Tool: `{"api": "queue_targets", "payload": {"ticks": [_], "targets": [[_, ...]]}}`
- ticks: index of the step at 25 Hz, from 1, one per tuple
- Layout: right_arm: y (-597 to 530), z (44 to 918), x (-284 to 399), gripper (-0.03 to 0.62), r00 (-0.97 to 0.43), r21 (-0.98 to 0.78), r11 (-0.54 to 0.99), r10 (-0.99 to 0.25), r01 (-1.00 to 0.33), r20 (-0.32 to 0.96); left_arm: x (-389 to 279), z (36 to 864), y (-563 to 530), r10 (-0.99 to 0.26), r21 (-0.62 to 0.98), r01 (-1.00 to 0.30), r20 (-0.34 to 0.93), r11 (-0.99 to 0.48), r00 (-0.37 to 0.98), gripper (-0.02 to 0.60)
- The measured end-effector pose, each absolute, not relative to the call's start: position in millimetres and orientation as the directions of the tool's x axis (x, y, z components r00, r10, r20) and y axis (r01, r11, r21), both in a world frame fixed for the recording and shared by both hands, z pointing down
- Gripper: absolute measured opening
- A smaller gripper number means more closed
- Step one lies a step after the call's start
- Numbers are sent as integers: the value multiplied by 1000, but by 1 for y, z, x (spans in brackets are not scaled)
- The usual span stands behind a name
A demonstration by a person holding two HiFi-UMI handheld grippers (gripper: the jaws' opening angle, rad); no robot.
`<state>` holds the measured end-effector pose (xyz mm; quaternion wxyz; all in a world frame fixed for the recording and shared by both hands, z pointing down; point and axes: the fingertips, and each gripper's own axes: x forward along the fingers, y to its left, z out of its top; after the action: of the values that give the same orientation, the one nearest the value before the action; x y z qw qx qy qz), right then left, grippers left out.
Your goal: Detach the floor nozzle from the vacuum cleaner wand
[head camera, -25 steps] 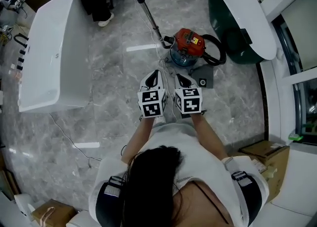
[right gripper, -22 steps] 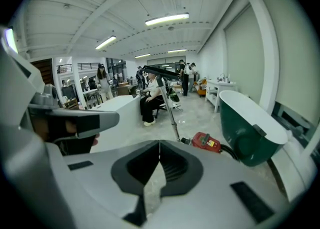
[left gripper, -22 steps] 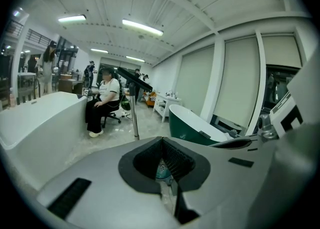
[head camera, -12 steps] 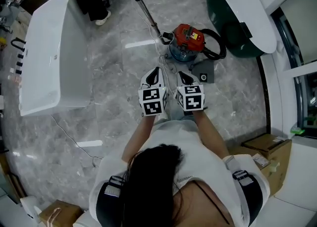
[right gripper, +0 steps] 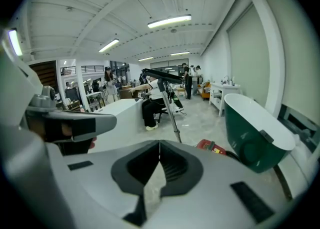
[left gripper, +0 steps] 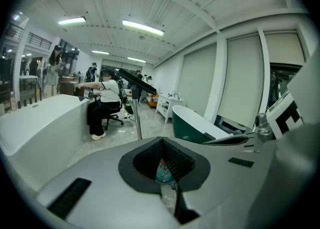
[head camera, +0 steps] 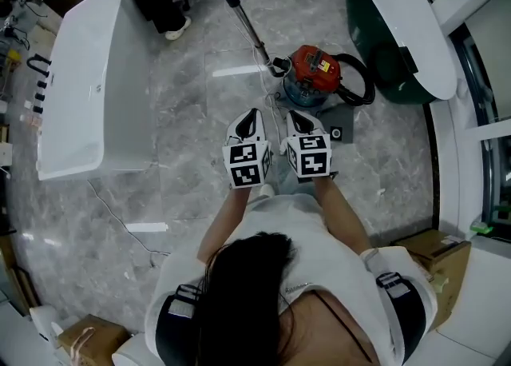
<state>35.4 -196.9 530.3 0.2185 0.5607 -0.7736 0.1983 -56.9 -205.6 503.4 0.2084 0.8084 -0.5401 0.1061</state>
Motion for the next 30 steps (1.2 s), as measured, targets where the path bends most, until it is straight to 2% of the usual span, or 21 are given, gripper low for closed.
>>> {"api": "queue_targets", "payload": {"ticks": [17, 23, 30], "targets": [[-283, 526, 46, 15, -352, -71, 376, -762, -924, 544, -47, 507, -276, -853, 236, -942, 412, -238, 319, 5], [-315, 512, 42, 15, -430, -106, 434, -772, -895, 468, -46, 509, -302, -860, 224, -955, 428, -196, 277, 5], [-354, 514, 46, 15, -463, -112, 471, -745, -875, 480, -40, 505, -334, -875, 224, -963, 423, -150, 234, 5]]}}
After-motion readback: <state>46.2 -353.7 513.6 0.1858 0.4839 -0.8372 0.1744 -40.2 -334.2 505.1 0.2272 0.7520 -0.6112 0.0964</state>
